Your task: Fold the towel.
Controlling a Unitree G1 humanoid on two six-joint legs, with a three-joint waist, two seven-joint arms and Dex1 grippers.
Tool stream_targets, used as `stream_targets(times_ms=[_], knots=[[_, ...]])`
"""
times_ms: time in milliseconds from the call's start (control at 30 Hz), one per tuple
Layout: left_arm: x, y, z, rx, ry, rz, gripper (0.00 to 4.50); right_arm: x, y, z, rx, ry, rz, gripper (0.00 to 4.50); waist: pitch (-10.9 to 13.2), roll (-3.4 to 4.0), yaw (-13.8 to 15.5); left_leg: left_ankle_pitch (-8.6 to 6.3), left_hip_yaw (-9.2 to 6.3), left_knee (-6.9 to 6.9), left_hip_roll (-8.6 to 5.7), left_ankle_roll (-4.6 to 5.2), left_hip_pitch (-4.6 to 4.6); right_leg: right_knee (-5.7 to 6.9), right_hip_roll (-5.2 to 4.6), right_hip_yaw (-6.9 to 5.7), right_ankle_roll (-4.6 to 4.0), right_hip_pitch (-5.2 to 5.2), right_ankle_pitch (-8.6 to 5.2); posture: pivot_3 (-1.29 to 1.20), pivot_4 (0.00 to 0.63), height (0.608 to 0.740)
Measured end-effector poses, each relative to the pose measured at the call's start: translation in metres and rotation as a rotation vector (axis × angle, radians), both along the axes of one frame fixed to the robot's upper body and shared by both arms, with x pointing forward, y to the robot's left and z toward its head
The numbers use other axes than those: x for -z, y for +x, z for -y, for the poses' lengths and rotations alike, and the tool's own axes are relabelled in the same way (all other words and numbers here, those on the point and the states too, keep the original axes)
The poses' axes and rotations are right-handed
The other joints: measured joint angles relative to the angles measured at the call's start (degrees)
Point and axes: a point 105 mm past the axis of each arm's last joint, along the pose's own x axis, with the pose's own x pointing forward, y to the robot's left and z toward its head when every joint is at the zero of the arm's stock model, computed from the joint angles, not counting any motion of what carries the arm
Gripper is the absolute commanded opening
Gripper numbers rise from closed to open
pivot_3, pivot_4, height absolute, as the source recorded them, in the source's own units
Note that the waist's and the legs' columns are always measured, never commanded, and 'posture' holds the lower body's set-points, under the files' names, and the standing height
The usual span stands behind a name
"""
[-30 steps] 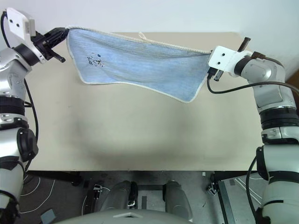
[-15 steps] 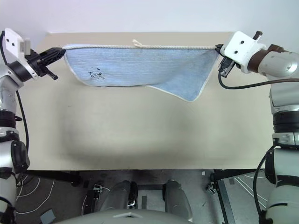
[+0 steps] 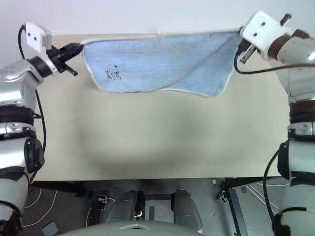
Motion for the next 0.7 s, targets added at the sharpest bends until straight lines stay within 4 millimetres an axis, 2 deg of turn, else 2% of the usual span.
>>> stream_targets(times_ms=[167,267,367,467,567,633,700], knots=[[-0.007,0.005,0.002,-0.013,-0.025,0.024,0.04,-0.007,0.001,0.002,0.001,-0.007,0.025,0.0,0.01,0.0,-0.04,0.0,0.05,-0.03,0.01,0.0,-0.17,0.0,-0.01,0.03,0.0,-0.18,0.0,0.0,0.15,0.74],[-0.012,-0.004,-0.001,0.026,-0.004,0.036,0.04,0.005,-0.01,-0.004,-0.082,-0.031,-0.046,0.0,0.01,0.0,0.02,0.0,0.04,-0.06,0.02,0.0,-0.17,-0.02,0.0,0.02,0.0,-0.15,0.0,0.0,0.15,0.74],[0.002,-0.022,-0.009,0.1,0.052,-0.02,0.04,0.042,-0.028,0.001,-0.14,-0.036,-0.214,0.0,0.0,0.02,0.03,0.0,0.04,-0.08,0.02,0.0,-0.13,-0.01,-0.02,0.02,0.0,-0.07,0.0,0.0,0.15,0.74],[0.045,-0.049,-0.019,0.188,0.073,-0.178,0.04,0.094,-0.055,0.007,-0.193,0.007,-0.461,0.0,0.01,0.04,0.06,0.0,0.0,-0.02,0.05,0.0,-0.07,-0.01,-0.1,-0.01,0.0,0.02,0.0,0.0,0.15,0.74],[0.083,-0.077,-0.027,0.224,0.088,-0.33,0.04,0.14,-0.093,-0.006,-0.293,0.042,-0.696,0.0,0.01,0.03,0.12,0.0,-0.12,0.03,0.09,0.0,0.04,0.07,-0.12,-0.03,-0.01,0.12,0.0,0.0,0.15,0.74],[0.096,-0.089,-0.034,0.222,0.086,-0.4,0.04,0.161,-0.111,-0.012,-0.333,0.065,-0.816,0.0,0.03,0.02,0.08,0.02,-0.12,0.04,0.1,-0.03,0.35,0.09,-0.12,-0.04,-0.08,0.39,0.04,0.0,0.15,0.74],[0.1,-0.097,-0.036,0.227,0.094,-0.43,0.04,0.167,-0.123,-0.02,-0.37,0.083,-0.873,0.0,0.04,0.0,0.06,0.05,-0.09,0.03,0.12,-0.03,0.78,0.07,-0.15,-0.04,-0.16,0.8,0.08,0.0,0.15,0.74]])
